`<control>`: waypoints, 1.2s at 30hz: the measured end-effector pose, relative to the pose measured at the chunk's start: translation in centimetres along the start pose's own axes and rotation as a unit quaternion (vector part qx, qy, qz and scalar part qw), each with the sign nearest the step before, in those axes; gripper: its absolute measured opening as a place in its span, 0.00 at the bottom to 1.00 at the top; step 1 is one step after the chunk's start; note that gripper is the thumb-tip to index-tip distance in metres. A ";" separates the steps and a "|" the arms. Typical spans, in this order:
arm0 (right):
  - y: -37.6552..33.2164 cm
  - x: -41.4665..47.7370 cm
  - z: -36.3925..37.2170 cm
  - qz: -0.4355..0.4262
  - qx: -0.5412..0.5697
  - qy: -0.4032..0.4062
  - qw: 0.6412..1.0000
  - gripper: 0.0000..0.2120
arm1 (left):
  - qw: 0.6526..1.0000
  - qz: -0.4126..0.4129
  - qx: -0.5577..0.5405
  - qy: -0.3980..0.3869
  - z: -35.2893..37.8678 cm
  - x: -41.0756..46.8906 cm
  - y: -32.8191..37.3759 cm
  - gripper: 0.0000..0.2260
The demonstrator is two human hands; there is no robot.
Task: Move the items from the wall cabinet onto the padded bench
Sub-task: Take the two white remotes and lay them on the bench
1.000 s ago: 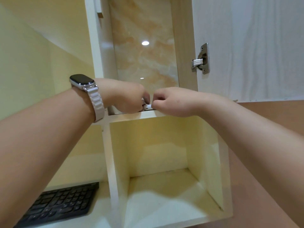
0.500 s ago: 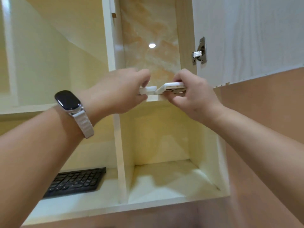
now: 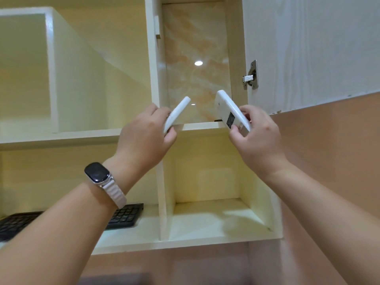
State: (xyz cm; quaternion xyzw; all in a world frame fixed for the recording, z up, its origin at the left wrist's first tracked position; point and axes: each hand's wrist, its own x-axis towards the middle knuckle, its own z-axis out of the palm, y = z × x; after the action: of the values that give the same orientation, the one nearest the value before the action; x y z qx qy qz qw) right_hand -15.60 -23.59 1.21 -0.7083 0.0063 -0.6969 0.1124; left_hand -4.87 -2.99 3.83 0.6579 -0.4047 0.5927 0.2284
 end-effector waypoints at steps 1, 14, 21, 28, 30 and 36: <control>-0.1 -0.4 -0.1 0.024 0.004 -0.012 1.000 0.11 | 1.000 -0.017 -0.009 0.001 0.2 -0.4 0.0 0.11; -3.1 -8.0 -2.8 0.241 0.161 -0.085 0.953 0.11 | 0.936 -0.233 -0.266 -0.007 1.1 -8.8 4.4 0.05; -4.0 -14.0 -4.2 0.336 0.111 -0.094 0.931 0.12 | 0.758 -0.399 -0.509 -0.086 3.1 -14.8 7.6 0.07; -5.1 -20.5 -5.4 0.421 0.013 -0.057 0.905 0.12 | 0.628 -0.437 -0.615 -0.190 5.1 -20.9 8.5 0.06; -5.8 -22.8 -5.5 0.444 -0.019 -0.045 0.895 0.13 | 0.595 -0.439 -0.638 -0.214 5.3 -22.9 8.6 0.06; -9.6 -29.3 -6.7 0.520 -0.081 0.026 0.850 0.13 | 0.495 -0.423 -0.688 -0.321 5.6 -28.7 9.1 0.06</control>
State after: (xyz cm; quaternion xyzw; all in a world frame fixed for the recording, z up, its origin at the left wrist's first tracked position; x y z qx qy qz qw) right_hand -24.51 -10.44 -26.08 -0.5897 0.4335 -0.5514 0.4003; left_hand -7.95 -4.98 -26.60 0.5302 -0.4025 -0.2928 0.6864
